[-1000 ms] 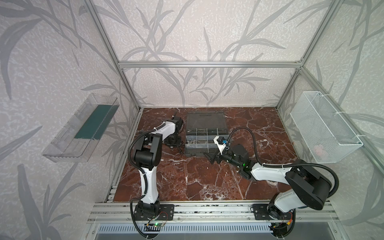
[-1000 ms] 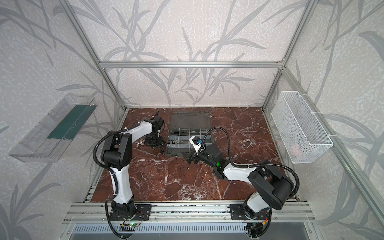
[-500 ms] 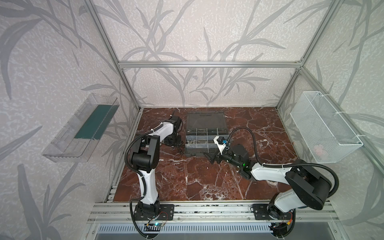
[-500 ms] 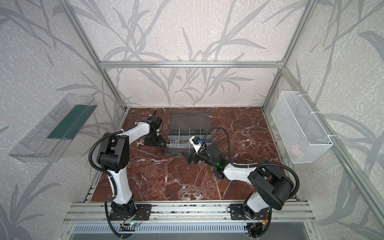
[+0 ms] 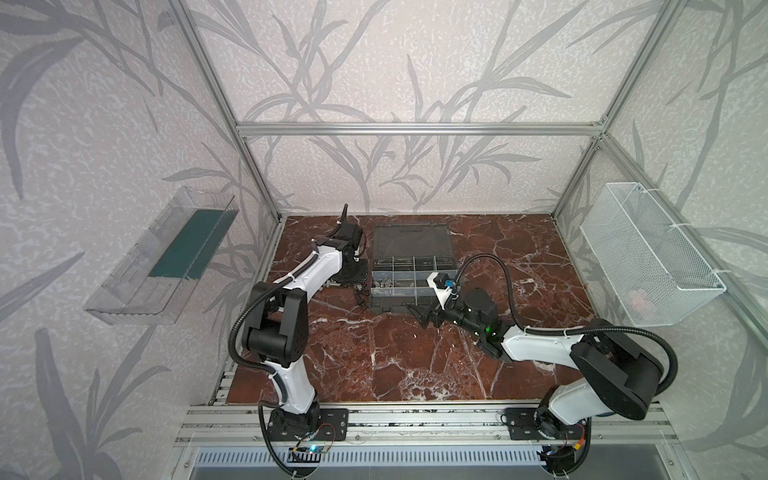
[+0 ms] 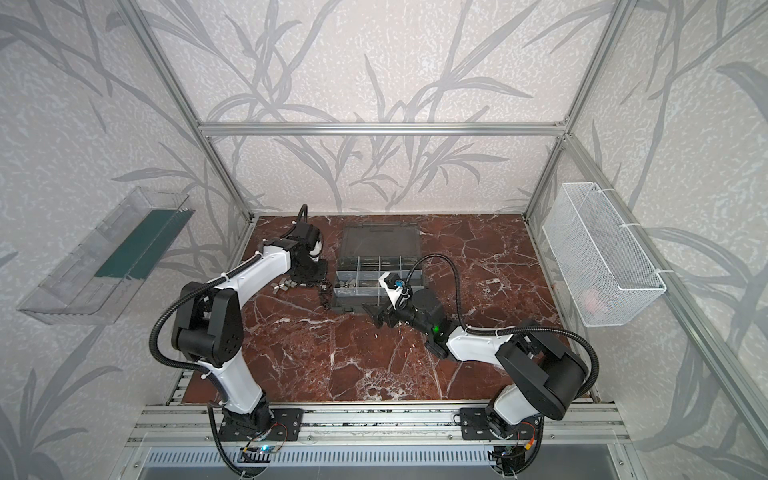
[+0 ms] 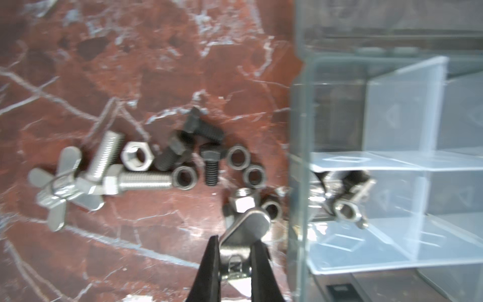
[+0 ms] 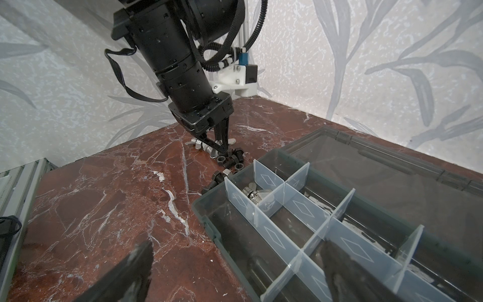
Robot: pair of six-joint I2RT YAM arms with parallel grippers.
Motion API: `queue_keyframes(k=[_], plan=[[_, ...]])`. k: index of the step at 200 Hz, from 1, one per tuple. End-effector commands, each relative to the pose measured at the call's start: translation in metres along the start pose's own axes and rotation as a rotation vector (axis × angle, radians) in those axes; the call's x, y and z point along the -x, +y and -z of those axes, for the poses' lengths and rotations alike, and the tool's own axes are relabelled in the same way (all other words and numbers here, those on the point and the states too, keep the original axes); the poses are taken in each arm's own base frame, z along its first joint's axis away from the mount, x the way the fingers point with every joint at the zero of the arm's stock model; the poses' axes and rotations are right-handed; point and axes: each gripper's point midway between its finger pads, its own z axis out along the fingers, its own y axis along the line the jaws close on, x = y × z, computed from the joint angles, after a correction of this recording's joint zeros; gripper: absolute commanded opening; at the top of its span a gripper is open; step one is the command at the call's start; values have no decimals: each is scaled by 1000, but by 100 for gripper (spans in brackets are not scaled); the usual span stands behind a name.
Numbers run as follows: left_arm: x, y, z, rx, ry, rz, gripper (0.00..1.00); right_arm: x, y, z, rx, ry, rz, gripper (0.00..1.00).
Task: Sort the screws and nuts into containers
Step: 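Carry the wing nut with the left gripper over the nearest compartment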
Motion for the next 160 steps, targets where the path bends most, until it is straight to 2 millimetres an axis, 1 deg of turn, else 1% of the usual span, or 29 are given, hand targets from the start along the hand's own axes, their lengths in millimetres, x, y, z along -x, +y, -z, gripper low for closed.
queue_keyframes(k=[1,32,54,86,114,160], plan=[[15,-25,16,-68,-46,-35,12,12,1,-6,-4,-27,9,99],[18,-44,14,-93,-43,-75,13,12,0,-5,-6,-25,14,99],[17,-53,12,-110,-57,-93,12,11,1,-6,-6,-23,14,99],[10,-55,0,-107,-49,-99,12,9,0,-7,-6,-18,13,99],[8,-59,-3,-111,-42,-108,13,7,0,-8,-4,-13,12,99],[1,-65,-15,-118,3,-122,14,7,0,-9,-3,-11,11,99]])
